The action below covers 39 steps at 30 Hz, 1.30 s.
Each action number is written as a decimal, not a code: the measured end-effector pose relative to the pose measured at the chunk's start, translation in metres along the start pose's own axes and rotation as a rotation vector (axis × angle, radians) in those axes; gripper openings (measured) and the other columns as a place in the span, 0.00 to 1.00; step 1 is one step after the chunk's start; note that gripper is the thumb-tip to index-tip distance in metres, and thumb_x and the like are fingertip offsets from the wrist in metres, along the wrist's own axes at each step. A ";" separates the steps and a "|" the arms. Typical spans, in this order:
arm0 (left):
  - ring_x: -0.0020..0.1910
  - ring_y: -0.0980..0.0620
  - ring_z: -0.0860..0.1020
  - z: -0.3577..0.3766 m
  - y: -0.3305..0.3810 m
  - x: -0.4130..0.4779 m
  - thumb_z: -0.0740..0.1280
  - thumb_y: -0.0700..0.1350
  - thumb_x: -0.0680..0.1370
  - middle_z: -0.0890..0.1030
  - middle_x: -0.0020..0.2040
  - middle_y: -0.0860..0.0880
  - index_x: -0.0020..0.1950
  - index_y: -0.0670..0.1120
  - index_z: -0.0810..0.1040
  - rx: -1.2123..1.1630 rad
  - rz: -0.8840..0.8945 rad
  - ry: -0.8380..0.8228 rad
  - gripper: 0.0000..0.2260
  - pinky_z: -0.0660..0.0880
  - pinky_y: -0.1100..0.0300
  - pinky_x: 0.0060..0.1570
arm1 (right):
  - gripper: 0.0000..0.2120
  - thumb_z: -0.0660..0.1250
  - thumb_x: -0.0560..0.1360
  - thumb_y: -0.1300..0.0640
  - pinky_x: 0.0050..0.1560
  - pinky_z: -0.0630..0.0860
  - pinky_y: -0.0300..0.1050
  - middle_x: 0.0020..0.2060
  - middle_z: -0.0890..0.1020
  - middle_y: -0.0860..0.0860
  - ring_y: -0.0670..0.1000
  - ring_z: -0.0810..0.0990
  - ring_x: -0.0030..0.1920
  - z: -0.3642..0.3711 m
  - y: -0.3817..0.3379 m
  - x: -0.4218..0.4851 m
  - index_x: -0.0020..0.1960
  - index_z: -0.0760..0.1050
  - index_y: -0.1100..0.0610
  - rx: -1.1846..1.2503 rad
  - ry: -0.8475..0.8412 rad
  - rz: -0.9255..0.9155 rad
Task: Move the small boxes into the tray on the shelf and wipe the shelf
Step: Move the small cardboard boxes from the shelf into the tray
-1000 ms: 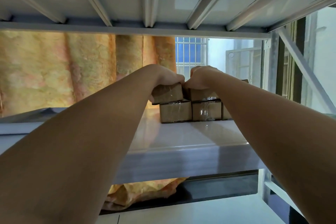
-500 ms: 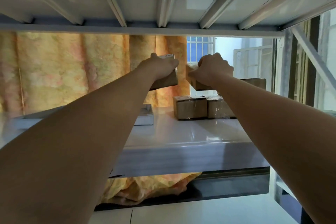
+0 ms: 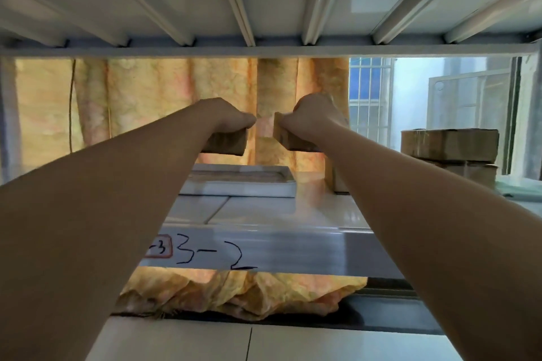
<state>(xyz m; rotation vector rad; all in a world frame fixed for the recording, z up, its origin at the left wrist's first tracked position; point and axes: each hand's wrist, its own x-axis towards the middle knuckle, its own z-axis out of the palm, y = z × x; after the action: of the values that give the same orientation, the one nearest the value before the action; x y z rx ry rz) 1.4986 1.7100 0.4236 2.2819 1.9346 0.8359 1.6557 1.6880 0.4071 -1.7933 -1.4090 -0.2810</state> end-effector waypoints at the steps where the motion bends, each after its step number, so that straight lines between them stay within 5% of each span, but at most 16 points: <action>1: 0.51 0.43 0.72 -0.002 -0.006 -0.001 0.60 0.63 0.75 0.74 0.57 0.41 0.64 0.41 0.71 0.021 -0.018 0.002 0.30 0.68 0.54 0.49 | 0.27 0.66 0.64 0.37 0.55 0.75 0.56 0.61 0.72 0.55 0.59 0.77 0.54 0.004 -0.007 -0.001 0.56 0.76 0.53 0.013 -0.016 -0.013; 16: 0.48 0.44 0.73 -0.031 -0.087 -0.012 0.60 0.57 0.77 0.75 0.51 0.42 0.52 0.43 0.72 -0.031 -0.068 -0.118 0.18 0.68 0.55 0.46 | 0.27 0.65 0.69 0.41 0.58 0.71 0.56 0.65 0.69 0.55 0.60 0.74 0.59 0.065 -0.106 -0.036 0.63 0.70 0.55 0.000 -0.148 -0.025; 20: 0.50 0.44 0.72 -0.036 -0.109 -0.007 0.59 0.57 0.77 0.73 0.52 0.42 0.57 0.42 0.73 -0.052 -0.002 -0.163 0.20 0.68 0.55 0.48 | 0.24 0.65 0.69 0.41 0.58 0.70 0.56 0.63 0.71 0.55 0.60 0.75 0.58 0.075 -0.124 -0.041 0.58 0.72 0.55 -0.032 -0.117 0.025; 23: 0.49 0.43 0.72 -0.036 -0.122 -0.003 0.60 0.58 0.77 0.73 0.48 0.42 0.54 0.42 0.72 -0.068 0.028 -0.233 0.19 0.69 0.54 0.48 | 0.15 0.66 0.68 0.46 0.55 0.74 0.53 0.52 0.78 0.54 0.58 0.78 0.50 0.079 -0.131 -0.042 0.42 0.70 0.57 -0.016 -0.089 0.060; 26: 0.45 0.45 0.74 -0.035 -0.129 0.001 0.60 0.59 0.76 0.74 0.42 0.44 0.54 0.42 0.74 -0.085 0.058 -0.284 0.20 0.71 0.55 0.46 | 0.16 0.67 0.67 0.46 0.56 0.74 0.52 0.49 0.79 0.54 0.58 0.78 0.50 0.082 -0.136 -0.045 0.45 0.70 0.56 -0.049 -0.079 0.110; 39: 0.59 0.42 0.74 -0.020 -0.132 0.011 0.60 0.57 0.78 0.72 0.66 0.40 0.67 0.40 0.71 -0.026 0.041 -0.276 0.25 0.67 0.57 0.48 | 0.16 0.67 0.66 0.44 0.53 0.71 0.50 0.44 0.78 0.53 0.57 0.78 0.51 0.087 -0.121 -0.032 0.47 0.71 0.54 -0.076 -0.055 0.120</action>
<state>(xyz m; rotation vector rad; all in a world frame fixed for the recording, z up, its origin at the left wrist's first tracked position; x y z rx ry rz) 1.3719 1.7438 0.3970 2.2864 1.7535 0.5116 1.5112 1.7317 0.3867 -1.9530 -1.3383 -0.2269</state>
